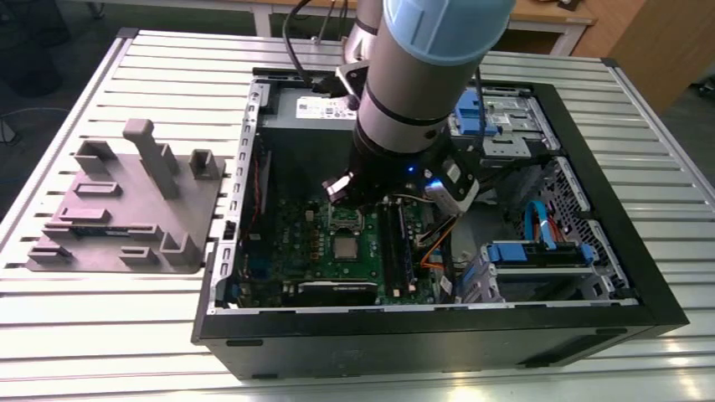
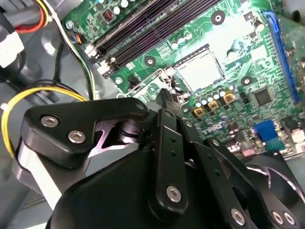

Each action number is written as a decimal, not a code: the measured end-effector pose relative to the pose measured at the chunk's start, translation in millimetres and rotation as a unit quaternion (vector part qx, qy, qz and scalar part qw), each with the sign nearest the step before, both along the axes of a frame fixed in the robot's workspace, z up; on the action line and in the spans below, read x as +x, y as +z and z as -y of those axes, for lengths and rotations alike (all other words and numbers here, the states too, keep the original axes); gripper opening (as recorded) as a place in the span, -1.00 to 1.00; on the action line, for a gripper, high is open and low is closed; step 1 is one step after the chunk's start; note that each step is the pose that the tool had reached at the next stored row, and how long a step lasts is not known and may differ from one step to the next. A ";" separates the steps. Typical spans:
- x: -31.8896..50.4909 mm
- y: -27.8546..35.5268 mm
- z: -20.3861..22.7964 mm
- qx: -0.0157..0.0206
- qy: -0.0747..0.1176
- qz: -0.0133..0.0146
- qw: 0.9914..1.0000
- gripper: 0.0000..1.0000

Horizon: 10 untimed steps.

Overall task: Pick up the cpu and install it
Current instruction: 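Close the cpu cover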

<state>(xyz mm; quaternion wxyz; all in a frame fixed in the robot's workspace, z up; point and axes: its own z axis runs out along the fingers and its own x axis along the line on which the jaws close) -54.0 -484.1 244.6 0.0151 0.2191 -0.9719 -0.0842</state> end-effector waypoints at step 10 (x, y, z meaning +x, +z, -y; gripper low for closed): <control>8.0 -5.0 -0.1 0.044 0.010 0.000 0.999 -0.80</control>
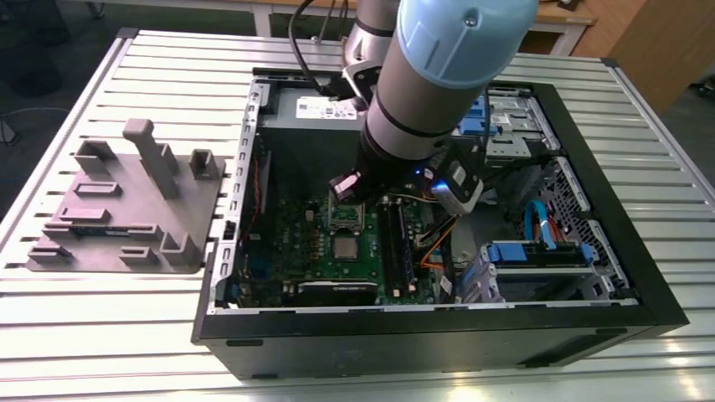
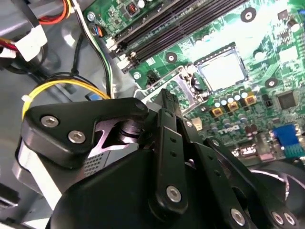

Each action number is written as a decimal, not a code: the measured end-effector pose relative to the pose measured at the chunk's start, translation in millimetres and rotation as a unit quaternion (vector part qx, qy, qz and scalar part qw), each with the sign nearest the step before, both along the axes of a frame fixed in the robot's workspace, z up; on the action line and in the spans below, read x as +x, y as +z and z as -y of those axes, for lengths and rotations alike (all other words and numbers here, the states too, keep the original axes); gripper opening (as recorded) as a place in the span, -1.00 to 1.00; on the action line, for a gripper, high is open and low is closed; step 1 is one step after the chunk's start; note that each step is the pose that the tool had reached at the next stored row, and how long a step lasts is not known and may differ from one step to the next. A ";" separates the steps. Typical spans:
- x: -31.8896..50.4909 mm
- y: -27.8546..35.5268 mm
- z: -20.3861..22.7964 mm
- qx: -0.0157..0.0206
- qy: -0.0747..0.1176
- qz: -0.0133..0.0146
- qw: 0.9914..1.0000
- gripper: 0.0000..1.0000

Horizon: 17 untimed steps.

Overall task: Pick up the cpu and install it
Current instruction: 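Close the cpu cover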

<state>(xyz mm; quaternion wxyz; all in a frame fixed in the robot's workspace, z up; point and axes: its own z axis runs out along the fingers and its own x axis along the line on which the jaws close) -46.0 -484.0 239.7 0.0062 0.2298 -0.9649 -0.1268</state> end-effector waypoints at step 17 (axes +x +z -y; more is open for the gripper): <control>6.5 -6.2 -2.9 0.000 0.043 0.009 0.999 -0.80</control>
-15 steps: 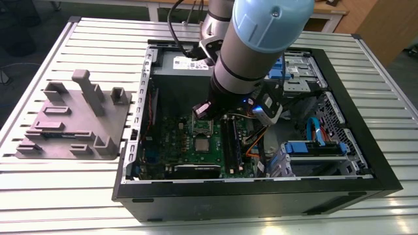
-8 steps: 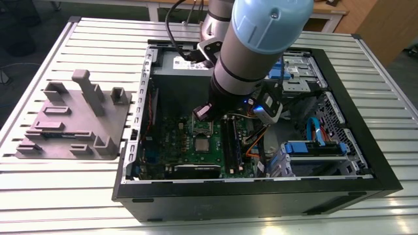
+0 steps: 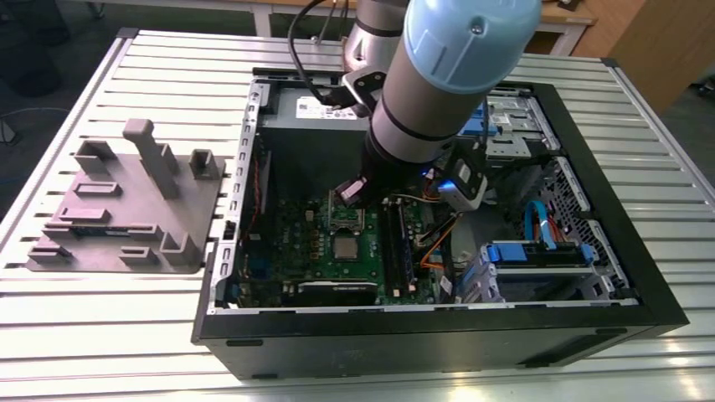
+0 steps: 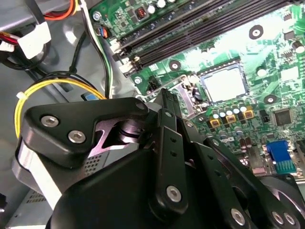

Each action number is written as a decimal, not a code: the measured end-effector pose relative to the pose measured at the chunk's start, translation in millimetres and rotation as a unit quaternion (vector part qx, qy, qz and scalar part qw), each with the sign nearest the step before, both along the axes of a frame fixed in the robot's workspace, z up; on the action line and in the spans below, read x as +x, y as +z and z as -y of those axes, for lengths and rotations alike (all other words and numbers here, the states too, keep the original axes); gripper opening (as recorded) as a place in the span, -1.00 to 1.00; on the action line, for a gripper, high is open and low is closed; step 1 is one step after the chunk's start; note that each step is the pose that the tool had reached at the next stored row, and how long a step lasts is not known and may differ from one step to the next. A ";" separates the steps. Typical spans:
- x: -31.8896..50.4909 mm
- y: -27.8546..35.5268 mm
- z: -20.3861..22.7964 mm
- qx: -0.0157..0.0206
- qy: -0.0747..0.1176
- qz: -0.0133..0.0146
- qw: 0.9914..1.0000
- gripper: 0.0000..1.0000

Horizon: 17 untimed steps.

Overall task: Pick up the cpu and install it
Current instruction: 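Close the cpu cover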

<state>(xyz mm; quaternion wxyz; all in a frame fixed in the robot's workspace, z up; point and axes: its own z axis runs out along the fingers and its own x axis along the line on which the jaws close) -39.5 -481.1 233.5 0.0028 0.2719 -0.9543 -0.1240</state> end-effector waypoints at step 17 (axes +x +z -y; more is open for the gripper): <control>4.1 -8.4 -7.8 0.016 0.053 0.005 0.998 -0.80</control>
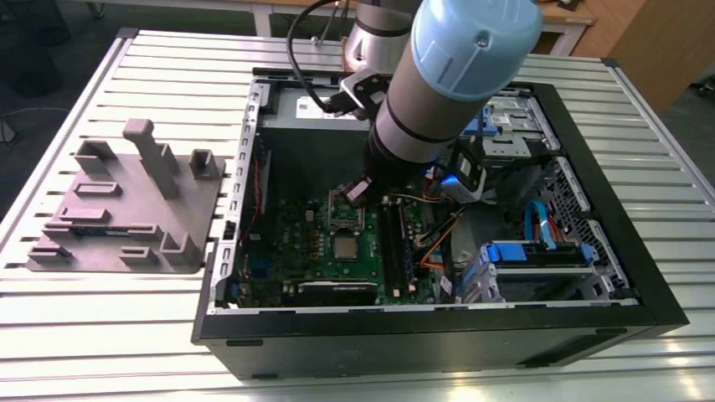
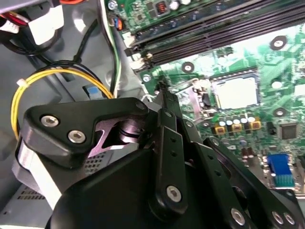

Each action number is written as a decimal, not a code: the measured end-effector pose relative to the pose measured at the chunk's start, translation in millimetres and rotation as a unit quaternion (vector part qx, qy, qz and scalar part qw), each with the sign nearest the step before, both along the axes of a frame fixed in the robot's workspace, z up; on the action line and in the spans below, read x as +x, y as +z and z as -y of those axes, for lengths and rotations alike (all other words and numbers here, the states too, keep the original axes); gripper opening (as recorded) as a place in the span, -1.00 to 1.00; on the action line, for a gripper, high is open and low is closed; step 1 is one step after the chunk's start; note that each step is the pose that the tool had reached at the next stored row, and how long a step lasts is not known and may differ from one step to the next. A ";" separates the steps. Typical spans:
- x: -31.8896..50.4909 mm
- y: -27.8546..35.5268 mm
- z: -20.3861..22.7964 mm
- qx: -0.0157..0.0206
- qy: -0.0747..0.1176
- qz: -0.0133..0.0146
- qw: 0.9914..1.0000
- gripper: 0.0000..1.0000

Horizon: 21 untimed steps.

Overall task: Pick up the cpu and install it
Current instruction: 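Close the cpu cover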

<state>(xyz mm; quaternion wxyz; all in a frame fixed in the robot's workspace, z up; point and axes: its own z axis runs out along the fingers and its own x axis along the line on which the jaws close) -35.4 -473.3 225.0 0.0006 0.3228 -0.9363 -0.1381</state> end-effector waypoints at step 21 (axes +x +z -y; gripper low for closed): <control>8.5 -9.1 -14.3 0.001 0.039 0.008 0.999 -0.80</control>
